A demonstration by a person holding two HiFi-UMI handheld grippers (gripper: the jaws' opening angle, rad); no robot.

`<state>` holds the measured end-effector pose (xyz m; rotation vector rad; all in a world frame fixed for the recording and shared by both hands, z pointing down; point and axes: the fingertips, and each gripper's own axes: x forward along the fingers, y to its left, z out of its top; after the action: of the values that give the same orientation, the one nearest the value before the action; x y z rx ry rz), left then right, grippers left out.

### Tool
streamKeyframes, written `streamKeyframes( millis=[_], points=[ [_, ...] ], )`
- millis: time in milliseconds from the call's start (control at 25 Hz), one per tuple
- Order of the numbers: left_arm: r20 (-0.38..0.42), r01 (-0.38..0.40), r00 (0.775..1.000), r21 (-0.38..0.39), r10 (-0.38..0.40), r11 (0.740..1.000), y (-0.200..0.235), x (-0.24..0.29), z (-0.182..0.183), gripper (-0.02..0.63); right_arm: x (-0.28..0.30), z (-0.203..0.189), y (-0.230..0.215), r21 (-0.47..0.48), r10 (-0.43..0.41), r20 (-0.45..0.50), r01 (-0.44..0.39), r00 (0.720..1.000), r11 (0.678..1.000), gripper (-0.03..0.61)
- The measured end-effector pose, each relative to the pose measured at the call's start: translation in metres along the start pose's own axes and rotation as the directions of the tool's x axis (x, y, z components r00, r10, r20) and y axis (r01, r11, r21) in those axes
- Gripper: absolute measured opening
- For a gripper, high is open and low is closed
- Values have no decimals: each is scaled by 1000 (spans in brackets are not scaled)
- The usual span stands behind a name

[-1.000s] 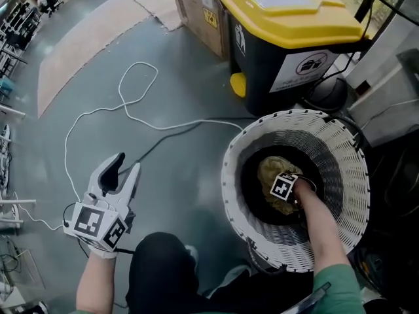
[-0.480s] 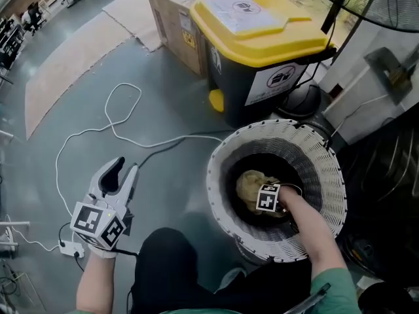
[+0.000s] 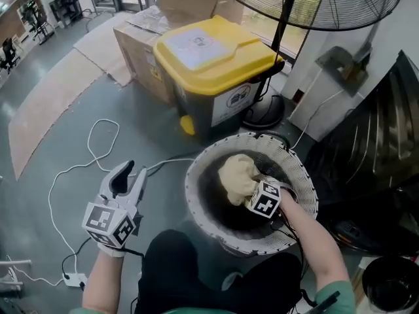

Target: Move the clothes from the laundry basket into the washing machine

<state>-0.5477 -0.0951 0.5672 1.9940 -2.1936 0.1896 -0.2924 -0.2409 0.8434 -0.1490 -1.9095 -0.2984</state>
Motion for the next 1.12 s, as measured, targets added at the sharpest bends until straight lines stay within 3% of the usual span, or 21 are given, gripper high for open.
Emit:
streamKeyframes(
  millis=[120, 240, 520, 800, 960, 1120],
  points=[
    [-13, 34, 999, -2, -34, 999, -15, 7, 21, 143, -57, 22, -11, 89, -91, 111, 81, 990, 993, 193],
    [-47, 50, 998, -16, -51, 999, -26, -2, 49, 143, -125, 48, -14, 169, -190, 207, 156, 960, 973, 193],
    [-75, 42, 996, -37, -45, 998, -51, -31, 173, 143, -321, 93, -12, 389, -413, 373, 264, 831, 883, 193],
    [-128, 79, 989, -11, -79, 997, -108, -62, 298, 143, -479, 99, -8, 596, -557, 356, 276, 750, 754, 195],
    [-192, 83, 978, -20, -86, 996, -139, -90, 366, 143, -566, 97, 2, 696, -582, 301, 244, 755, 676, 195],
    [-177, 129, 976, -4, -127, 992, -169, -102, 434, 143, -648, 101, 10, 736, -604, 294, 228, 741, 638, 195]
  ],
)
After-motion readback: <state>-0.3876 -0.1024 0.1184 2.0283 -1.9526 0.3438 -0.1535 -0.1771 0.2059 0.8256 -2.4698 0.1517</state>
